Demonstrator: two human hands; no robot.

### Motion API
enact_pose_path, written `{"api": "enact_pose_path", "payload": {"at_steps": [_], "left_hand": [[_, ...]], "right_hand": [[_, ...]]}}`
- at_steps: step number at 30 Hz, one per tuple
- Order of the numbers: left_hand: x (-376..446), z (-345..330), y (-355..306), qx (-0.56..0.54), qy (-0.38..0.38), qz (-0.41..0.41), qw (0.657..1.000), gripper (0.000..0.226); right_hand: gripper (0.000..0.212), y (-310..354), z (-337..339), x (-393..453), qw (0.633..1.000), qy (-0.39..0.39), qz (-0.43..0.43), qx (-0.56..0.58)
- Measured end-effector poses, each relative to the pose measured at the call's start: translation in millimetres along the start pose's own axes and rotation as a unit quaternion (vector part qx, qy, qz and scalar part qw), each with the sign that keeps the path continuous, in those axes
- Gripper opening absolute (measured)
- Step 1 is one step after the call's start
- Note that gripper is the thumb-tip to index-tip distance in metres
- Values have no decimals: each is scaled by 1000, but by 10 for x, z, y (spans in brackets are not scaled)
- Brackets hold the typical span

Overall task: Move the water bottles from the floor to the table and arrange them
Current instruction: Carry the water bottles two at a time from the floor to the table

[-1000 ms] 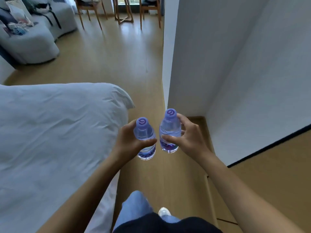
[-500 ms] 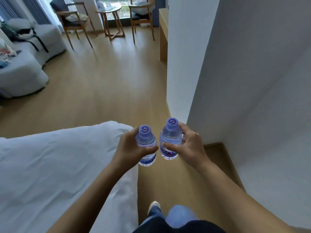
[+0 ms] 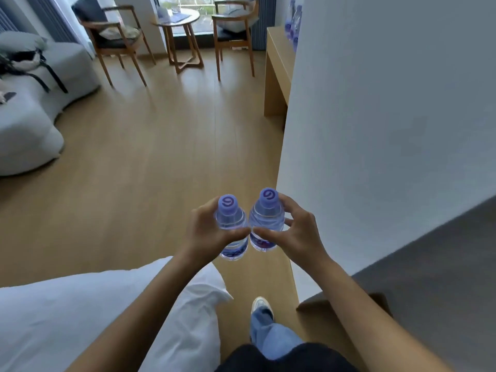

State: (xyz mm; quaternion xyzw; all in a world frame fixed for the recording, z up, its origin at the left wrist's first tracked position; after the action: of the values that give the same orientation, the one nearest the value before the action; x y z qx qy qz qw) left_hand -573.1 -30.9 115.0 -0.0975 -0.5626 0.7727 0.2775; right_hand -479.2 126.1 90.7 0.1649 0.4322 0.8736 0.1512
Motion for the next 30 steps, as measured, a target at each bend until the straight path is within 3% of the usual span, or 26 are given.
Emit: {"api": "enact_pose_path", "payload": {"at_steps": [11, 23, 30], "left_hand": [[2405, 212, 593, -51, -6, 49, 997, 43], [5612, 558, 1283, -71, 75, 32, 994, 36], [7315, 406, 1513, -57, 118, 19, 991, 33]], "right_hand": [[61, -306, -249, 2574, 999, 3, -28, 20], [59, -690, -627, 5485, 994, -63, -92, -10], [60, -1059, -576, 6959, 986, -100, -132, -29]]}}
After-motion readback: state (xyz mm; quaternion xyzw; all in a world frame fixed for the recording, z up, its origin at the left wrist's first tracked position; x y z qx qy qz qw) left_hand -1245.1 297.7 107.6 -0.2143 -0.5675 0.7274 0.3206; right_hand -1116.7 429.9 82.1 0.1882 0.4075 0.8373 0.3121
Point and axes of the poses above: each hand's wrist, its own x-axis towards the middle knuckle, its own z-axis out of the back of the hand, y = z × x, the point moved 5 cm from there along x, towards the middle knuckle, and after that the axes turned 14 degrees about -x, right-handed, at the moved point
